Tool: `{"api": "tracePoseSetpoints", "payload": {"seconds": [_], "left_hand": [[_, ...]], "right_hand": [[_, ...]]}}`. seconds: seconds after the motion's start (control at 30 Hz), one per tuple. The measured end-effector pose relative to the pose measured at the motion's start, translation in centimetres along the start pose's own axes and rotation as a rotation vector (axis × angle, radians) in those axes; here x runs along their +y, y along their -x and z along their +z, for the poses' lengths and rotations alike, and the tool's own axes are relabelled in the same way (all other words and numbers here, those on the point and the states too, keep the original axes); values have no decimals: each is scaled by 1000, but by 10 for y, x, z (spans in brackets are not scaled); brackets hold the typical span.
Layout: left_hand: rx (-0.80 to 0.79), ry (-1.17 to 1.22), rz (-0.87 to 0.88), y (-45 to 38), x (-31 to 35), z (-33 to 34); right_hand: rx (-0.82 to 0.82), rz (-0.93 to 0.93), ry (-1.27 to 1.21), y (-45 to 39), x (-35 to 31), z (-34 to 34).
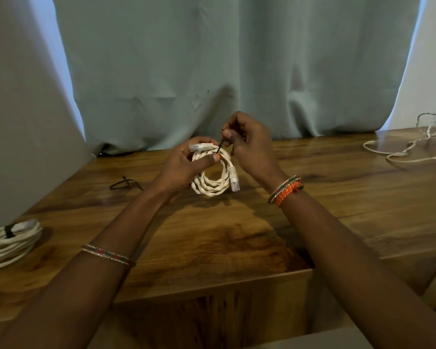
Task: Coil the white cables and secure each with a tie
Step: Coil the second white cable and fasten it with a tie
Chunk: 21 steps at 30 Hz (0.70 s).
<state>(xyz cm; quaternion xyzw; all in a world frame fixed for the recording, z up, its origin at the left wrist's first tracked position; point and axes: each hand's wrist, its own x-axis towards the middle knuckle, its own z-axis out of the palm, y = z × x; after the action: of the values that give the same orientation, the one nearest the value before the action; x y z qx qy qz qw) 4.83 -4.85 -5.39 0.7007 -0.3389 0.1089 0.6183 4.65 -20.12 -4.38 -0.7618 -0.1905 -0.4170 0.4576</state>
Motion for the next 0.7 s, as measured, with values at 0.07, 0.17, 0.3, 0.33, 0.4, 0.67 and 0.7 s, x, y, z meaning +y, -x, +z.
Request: {"api": "tracePoseSetpoints", "payload": {"seconds": [0.07, 0.17, 0.3, 0.33, 0.4, 0.67, 0.7], "left_hand": [[10, -23, -8, -1, -1, -3], [17, -42, -30, -2, -4, -7], [11, -67, -28, -2, -6, -11], [9, -75, -24, -2, -6, -12], [2, -92, -8, -2, -5, -13], [-29, -168, 22, -4, -8, -19], [-32, -177, 29, -4, -9, -19]], "right_hand": [[-60, -169, 162, -2, -4, -6], [-187, -326, 278, -4, -11, -12], [-263, -176, 237, -2, -13, -12], [-263, -103, 195, -2, -13, -13], [-277, 9, 113, -3, -15, -15], [-294, 208, -78, -2, -17, -19], [-289, 225, -88, -1, -16, -18]]}}
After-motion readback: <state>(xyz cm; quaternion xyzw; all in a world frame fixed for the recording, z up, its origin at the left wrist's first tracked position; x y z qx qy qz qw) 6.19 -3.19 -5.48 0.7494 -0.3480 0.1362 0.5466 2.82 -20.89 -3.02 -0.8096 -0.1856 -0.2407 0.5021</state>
